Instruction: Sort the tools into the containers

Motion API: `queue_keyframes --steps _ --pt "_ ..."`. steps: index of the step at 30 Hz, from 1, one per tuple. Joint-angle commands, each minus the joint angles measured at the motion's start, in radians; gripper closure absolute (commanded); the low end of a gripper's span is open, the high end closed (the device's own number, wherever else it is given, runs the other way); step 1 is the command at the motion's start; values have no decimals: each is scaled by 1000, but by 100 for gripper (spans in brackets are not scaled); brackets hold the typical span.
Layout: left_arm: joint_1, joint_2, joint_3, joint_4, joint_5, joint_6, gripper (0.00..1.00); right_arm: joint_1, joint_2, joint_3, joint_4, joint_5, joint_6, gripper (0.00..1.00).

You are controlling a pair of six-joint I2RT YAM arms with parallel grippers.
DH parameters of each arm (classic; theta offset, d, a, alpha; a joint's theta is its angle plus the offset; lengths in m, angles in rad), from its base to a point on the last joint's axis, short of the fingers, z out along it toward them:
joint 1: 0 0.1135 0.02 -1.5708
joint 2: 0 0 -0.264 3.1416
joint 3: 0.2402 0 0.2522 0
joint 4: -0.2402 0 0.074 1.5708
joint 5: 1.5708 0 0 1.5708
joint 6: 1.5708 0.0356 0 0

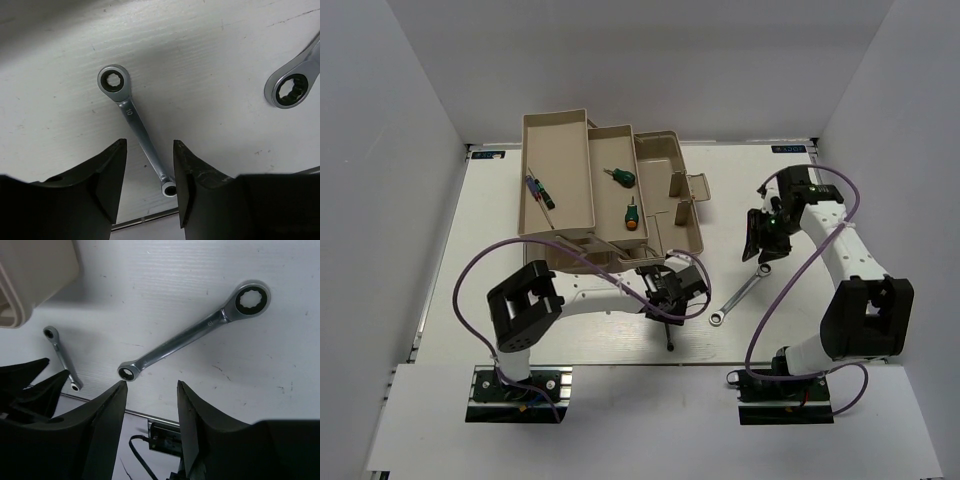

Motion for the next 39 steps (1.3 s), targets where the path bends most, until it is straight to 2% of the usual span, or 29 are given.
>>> queue_keyframes --steps 1,12,22,25,31,39 --pt "-16 26 29 -5 -8 -86 48 -14 -46 -10 38 -53 14 49" --pt "-54 192 121 -114 -91 -201 58 -43 -77 -40 62 -109 21 51" --pt "-63 202 69 -124 -48 -225 94 -75 -101 -67 65 -147 23 52" --pt "-82 202 78 -137 -48 -192 100 -75 -110 -74 67 -158 23 52" --pt "-109 83 138 -169 -92 -97 100 -106 -132 -91 62 -158 -11 40" --pt "-119 -25 206 -212 -114 -17 100 -113 -167 -128 65 -133 -35 44"
